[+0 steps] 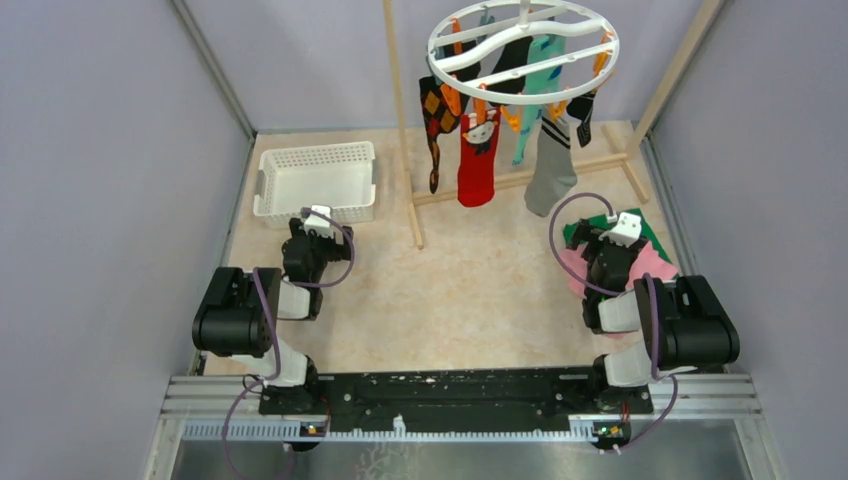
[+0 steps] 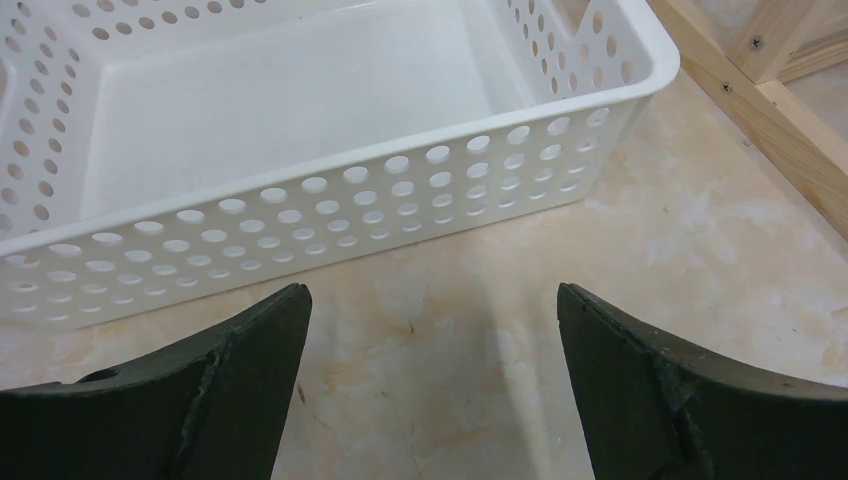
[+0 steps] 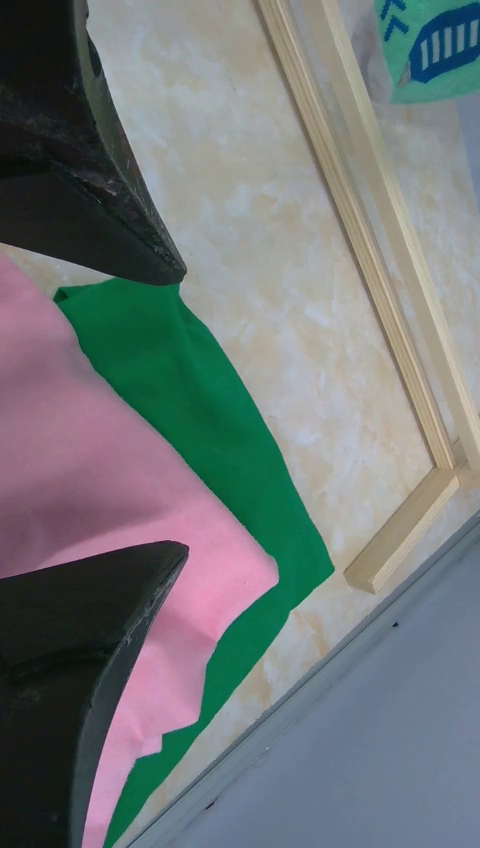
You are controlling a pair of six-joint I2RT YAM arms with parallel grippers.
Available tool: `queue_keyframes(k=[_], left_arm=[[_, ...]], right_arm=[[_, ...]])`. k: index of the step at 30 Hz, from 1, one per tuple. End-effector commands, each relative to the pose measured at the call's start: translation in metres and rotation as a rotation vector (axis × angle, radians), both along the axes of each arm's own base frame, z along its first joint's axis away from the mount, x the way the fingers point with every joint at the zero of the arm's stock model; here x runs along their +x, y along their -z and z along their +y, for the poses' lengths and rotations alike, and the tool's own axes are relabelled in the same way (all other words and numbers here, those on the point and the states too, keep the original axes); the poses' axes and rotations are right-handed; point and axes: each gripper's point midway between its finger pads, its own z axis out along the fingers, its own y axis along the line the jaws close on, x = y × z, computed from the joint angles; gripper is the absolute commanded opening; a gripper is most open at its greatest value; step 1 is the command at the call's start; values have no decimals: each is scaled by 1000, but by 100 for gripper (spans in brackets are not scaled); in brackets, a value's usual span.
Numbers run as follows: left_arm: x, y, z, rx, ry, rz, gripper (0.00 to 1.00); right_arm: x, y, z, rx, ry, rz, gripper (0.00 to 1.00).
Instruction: Remove the socks clipped to the hanger
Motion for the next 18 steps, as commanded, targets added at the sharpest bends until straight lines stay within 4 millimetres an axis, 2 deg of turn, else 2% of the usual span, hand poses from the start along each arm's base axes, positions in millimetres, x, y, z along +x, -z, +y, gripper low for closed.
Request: queue_keyframes(k=[1, 12, 15, 18], left_arm=[[5, -14, 1, -2, -3, -56, 99], [4, -15, 2, -8, -11, -58, 99], [6, -23, 6, -18, -37, -83, 99], [9, -22, -2, 5, 29, 10, 99]], right_arm=[[3, -14, 3, -2, -15, -49, 99], [4, -13, 4, -1, -15, -45, 99], [3, -14, 3, -2, -11, -49, 99], [1, -21, 4, -4, -18, -55, 99]])
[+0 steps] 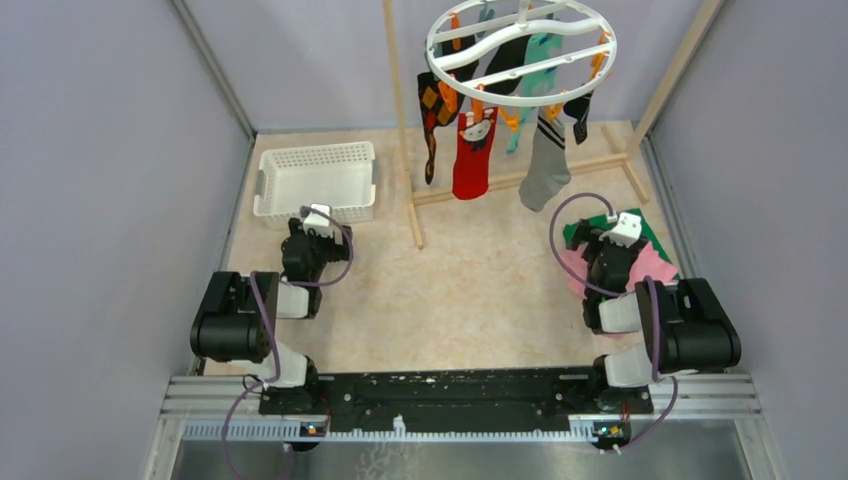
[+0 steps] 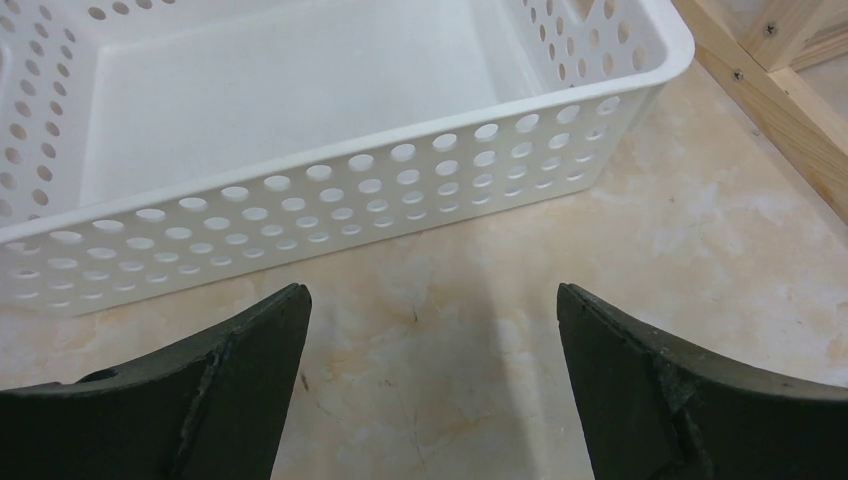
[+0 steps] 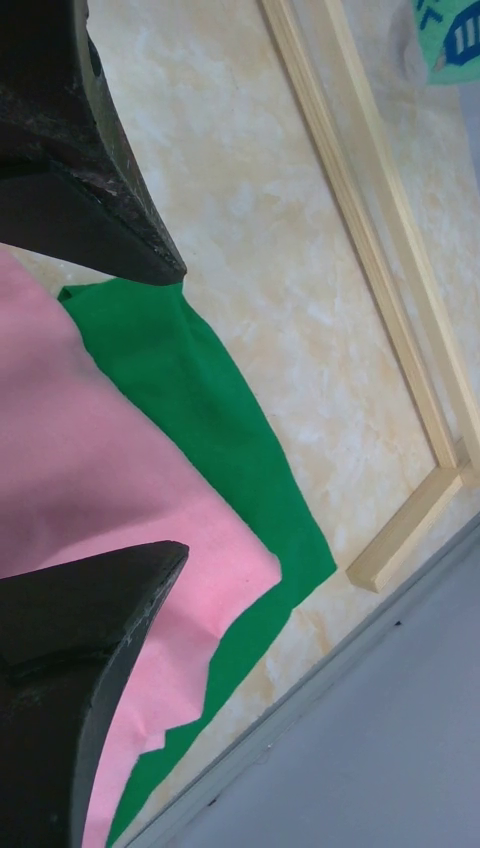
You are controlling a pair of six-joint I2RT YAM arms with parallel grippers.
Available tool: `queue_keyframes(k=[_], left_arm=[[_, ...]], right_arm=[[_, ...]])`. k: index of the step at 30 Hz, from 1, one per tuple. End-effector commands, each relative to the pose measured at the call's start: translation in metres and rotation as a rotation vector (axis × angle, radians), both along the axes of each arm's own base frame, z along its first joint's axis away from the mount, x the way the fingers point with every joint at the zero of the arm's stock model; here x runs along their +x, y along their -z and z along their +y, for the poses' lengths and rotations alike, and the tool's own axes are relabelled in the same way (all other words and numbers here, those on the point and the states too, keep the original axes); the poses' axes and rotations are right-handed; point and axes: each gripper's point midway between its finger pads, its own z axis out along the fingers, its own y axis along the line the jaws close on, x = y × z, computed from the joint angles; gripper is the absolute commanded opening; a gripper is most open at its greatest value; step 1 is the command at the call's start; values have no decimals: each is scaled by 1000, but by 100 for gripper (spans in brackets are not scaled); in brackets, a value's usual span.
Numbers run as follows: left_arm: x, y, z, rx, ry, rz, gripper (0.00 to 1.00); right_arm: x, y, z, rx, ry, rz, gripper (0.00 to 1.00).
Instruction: Remove the socks clipped to the hanger
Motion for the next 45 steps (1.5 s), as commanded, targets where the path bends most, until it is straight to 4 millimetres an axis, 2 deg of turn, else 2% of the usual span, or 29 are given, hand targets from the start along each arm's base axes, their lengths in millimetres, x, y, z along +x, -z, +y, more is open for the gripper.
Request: queue_keyframes(k=[1, 4, 5, 7, 10, 12, 15, 18, 21, 23, 27, 32, 38, 42, 45], left_arm=[[9, -19, -12, 29, 105, 64, 99], [8, -15, -27, 66, 236, 218, 99], [7, -15, -27, 82, 252, 255, 99], [4, -21, -29, 91, 281, 307, 99], [-7, -41, -45, 50, 389, 366, 99], [-18, -57, -51, -2, 461, 402, 99], [-19, -87, -62, -33, 530, 401, 99], [-7, -111, -66, -43, 554, 367, 99], [12, -120, -68, -43, 569, 352, 99], [24, -116, -71, -46, 596, 364, 99], [46, -100, -73, -72, 611, 426, 95], [60, -75, -77, -74, 618, 503, 89], [55, -51, -70, -15, 635, 557, 82], [51, -37, -62, 50, 630, 582, 79], [44, -36, -59, 84, 651, 598, 79]], right_arm=[[2, -25, 7, -18, -33, -52, 99], [6, -35, 12, 30, -30, 23, 99], [9, -45, 9, 88, 10, 19, 99], [2, -52, 4, 223, 98, 42, 99], [-18, -33, 9, 415, 195, 184, 99], [-24, -21, 27, 546, 159, 225, 99], [-25, -25, 70, 631, -95, 235, 99], [-36, -35, 95, 664, -212, 196, 99], [-52, -45, 115, 543, -261, 201, 99], [-61, -52, 126, 490, -284, 224, 99], [-89, -52, 147, 433, -338, 284, 99], [-120, -46, 161, 425, -375, 303, 99], [-142, -41, 179, 409, -447, 336, 99], [-146, -40, 191, 362, -477, 361, 99], [-147, -45, 203, 351, -510, 358, 99]])
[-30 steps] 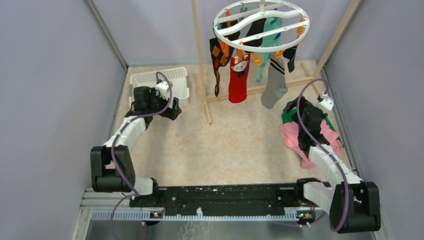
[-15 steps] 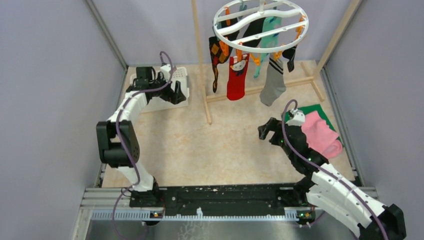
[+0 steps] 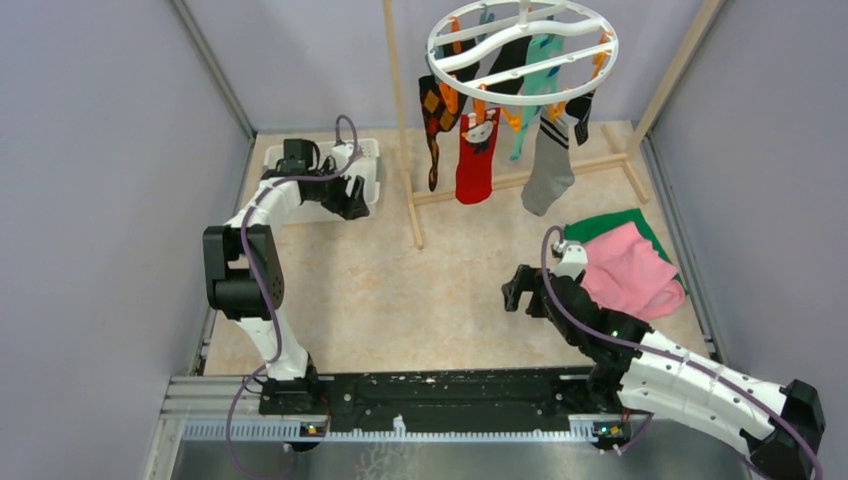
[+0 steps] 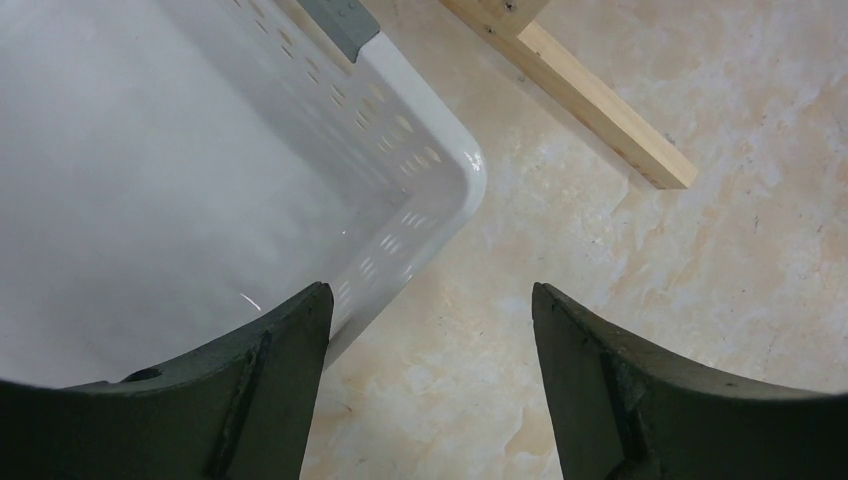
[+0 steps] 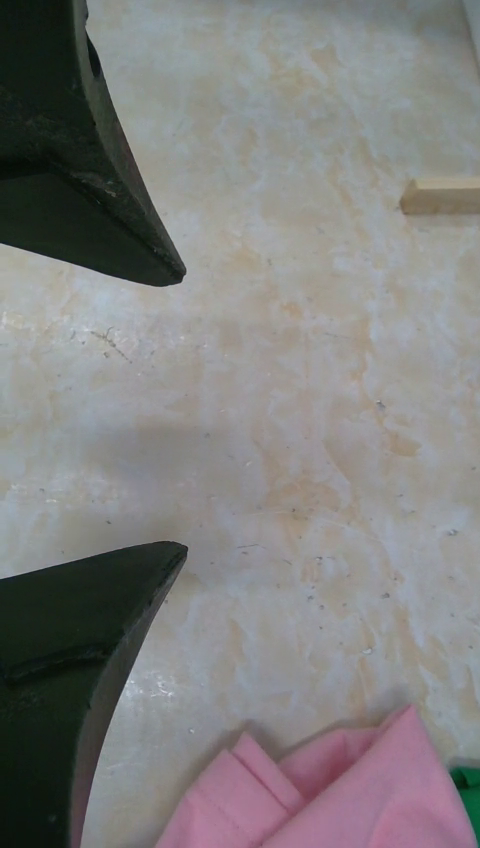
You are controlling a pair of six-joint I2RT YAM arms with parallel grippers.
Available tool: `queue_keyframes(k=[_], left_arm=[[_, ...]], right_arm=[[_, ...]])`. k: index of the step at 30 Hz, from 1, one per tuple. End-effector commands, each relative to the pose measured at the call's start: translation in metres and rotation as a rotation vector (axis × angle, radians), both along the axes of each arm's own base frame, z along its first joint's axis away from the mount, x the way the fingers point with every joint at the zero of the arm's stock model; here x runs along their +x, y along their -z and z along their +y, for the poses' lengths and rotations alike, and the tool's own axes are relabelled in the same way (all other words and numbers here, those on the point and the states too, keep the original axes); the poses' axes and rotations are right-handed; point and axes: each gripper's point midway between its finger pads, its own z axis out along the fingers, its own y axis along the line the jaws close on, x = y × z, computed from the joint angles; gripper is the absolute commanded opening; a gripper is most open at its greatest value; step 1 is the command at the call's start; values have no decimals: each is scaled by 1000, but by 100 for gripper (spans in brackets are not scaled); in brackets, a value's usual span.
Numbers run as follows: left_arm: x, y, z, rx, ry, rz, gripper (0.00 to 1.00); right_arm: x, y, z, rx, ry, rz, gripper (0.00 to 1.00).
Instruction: Remove the socks clipped to the hanger
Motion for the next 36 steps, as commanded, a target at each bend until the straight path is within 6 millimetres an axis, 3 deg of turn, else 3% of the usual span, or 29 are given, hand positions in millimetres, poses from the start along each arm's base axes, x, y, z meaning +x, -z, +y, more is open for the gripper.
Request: queue_keyframes(k=[1, 7, 11, 14, 20, 23, 28, 30, 32, 33, 36], left_arm=[[-8, -1, 3, 62, 86, -15, 80], [-32, 0, 4, 100, 184, 17, 79], [-50, 18, 10, 132, 201, 86, 61], [-79, 20, -1, 123, 257, 144, 47], [-153, 29, -8, 110, 313, 190, 34], [-187, 30, -19, 76, 342, 212, 35], [-227, 23, -49, 75, 463, 215, 43], [-236, 19, -59, 103, 511, 186, 58], [-241, 12, -66, 110, 547, 164, 86], [-241, 6, -68, 105, 557, 149, 95], [-231, -26, -69, 113, 558, 94, 99]], right_arm=[[4, -21, 13, 9, -6, -42, 99], [0, -24, 26, 41, -53, -44, 98], [-3, -25, 30, 32, -71, -45, 91], [-3, -25, 33, 22, -85, -43, 87], [-1, -30, 44, 28, -115, -43, 86], [1, -32, 54, 35, -136, -37, 86], [7, -35, 78, 42, -176, -27, 85], [10, -40, 92, 50, -197, -28, 85], [14, -45, 109, 56, -220, -27, 86], [15, -43, 119, 48, -237, -20, 87], [22, -53, 151, 62, -288, -36, 87]])
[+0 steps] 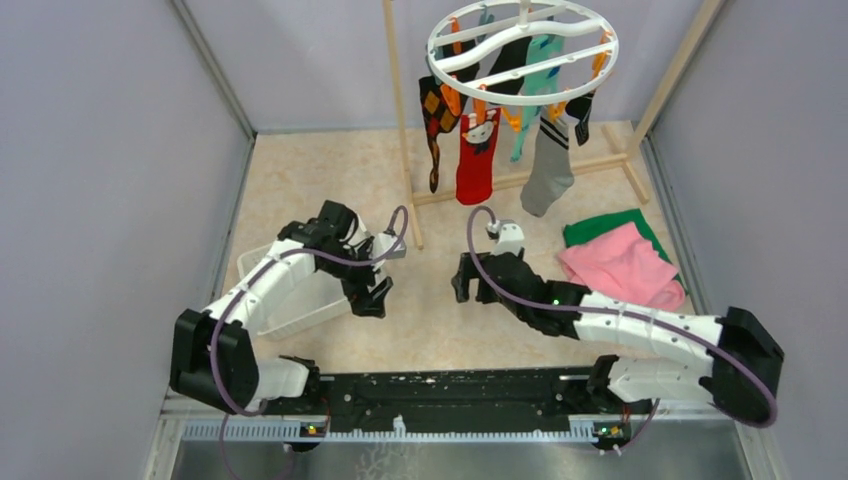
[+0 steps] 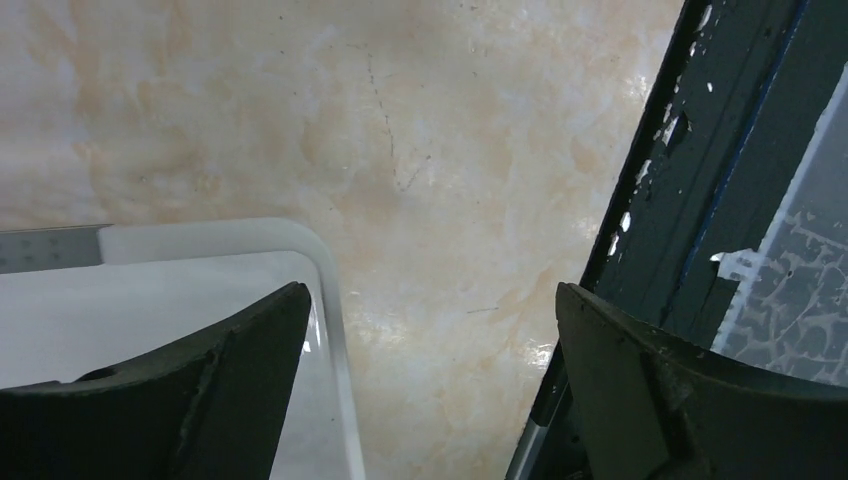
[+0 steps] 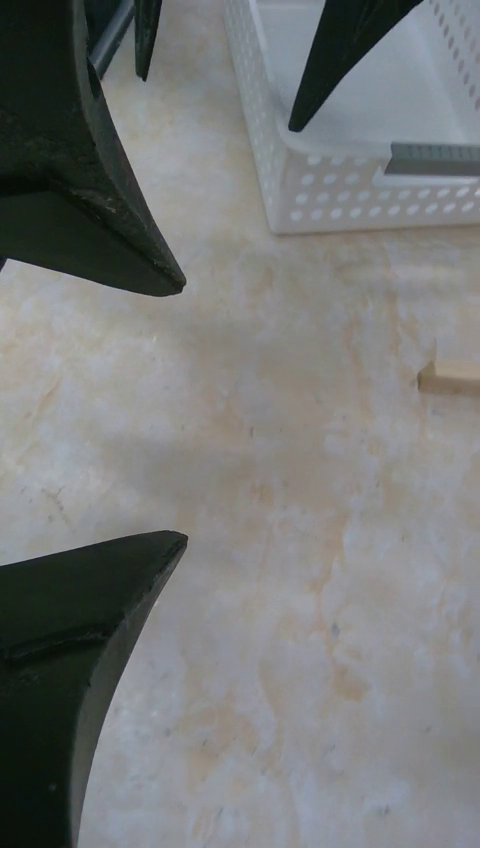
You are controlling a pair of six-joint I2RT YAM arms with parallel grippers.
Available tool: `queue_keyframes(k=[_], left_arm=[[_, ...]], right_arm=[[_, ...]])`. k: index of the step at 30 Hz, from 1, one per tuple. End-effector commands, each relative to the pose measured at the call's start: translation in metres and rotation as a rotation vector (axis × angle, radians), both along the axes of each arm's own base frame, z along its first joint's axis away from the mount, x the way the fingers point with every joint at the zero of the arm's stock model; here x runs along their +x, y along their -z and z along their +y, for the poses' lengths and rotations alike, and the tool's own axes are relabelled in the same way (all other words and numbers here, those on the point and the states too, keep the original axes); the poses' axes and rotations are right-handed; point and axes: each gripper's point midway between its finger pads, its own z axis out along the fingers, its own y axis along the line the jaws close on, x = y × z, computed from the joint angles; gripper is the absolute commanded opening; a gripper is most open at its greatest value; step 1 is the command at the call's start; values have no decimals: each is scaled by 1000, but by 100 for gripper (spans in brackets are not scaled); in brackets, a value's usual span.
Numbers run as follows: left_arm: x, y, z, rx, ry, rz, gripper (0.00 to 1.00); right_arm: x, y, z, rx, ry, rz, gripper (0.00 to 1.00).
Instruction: Remove the socks clipped to the hanger
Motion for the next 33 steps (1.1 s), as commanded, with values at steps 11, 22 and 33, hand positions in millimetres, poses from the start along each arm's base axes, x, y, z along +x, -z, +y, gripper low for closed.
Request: queue_keyframes(k=[11, 22, 33], left_arm=[[120, -147, 100, 55, -581, -435, 99], [141, -130, 176, 46, -896, -302, 99], [136, -117, 168, 32, -844, -276, 99]], right_arm=[[44, -35, 165, 93, -271, -76, 86], [70, 13, 251, -35, -353, -16, 48], [51, -6, 210, -57, -255, -45, 0]])
